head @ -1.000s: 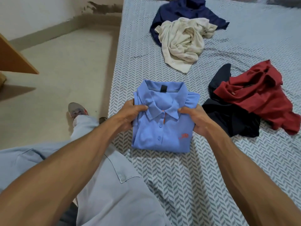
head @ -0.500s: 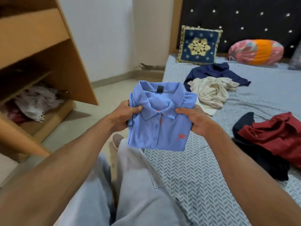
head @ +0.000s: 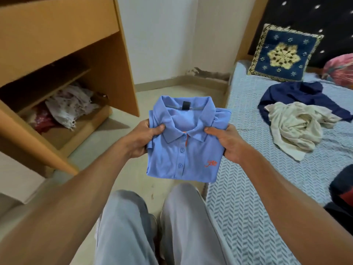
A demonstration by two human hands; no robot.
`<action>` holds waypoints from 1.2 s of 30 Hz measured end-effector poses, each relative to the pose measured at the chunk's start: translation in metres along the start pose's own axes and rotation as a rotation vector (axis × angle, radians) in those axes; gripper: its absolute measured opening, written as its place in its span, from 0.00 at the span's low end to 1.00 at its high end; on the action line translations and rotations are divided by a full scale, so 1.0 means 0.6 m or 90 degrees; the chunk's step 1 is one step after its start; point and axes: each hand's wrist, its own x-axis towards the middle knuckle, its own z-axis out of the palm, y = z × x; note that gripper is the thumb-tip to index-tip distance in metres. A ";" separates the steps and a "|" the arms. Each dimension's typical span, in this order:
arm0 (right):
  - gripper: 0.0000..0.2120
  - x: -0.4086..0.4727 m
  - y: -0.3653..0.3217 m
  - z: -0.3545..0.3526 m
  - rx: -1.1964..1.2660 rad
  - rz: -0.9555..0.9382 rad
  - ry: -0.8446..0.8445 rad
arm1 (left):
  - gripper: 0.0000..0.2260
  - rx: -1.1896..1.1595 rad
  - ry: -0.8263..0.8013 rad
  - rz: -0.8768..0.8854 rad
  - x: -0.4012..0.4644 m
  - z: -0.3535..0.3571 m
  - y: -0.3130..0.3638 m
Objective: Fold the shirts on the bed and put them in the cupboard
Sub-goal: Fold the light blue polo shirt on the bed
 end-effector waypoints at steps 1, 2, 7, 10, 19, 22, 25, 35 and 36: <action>0.10 0.025 0.007 0.014 -0.008 0.005 0.001 | 0.14 0.001 0.006 -0.009 0.022 -0.018 -0.003; 0.09 0.065 0.020 0.035 -0.017 0.022 0.002 | 0.14 -0.007 0.011 -0.027 0.056 -0.045 -0.011; 0.09 0.213 0.039 0.109 -0.037 0.093 -0.004 | 0.11 -0.034 0.024 -0.089 0.185 -0.138 -0.009; 0.16 0.251 0.001 0.154 -0.043 0.130 -0.014 | 0.10 -0.050 0.043 -0.117 0.205 -0.171 0.038; 0.15 0.224 -0.291 0.256 -0.053 0.226 -0.043 | 0.11 -0.065 0.100 -0.194 0.117 -0.217 0.341; 0.16 0.207 -0.399 0.284 -0.059 0.236 -0.075 | 0.12 -0.063 0.121 -0.208 0.078 -0.224 0.441; 0.16 0.192 -0.496 0.315 -0.058 0.238 -0.100 | 0.12 -0.076 0.140 -0.206 0.039 -0.234 0.528; 0.10 0.231 -0.653 0.433 -0.082 0.166 -0.201 | 0.09 -0.096 0.220 -0.179 -0.002 -0.301 0.675; 0.10 0.245 -0.660 0.448 -0.085 0.161 -0.216 | 0.08 -0.104 0.235 -0.179 0.000 -0.311 0.682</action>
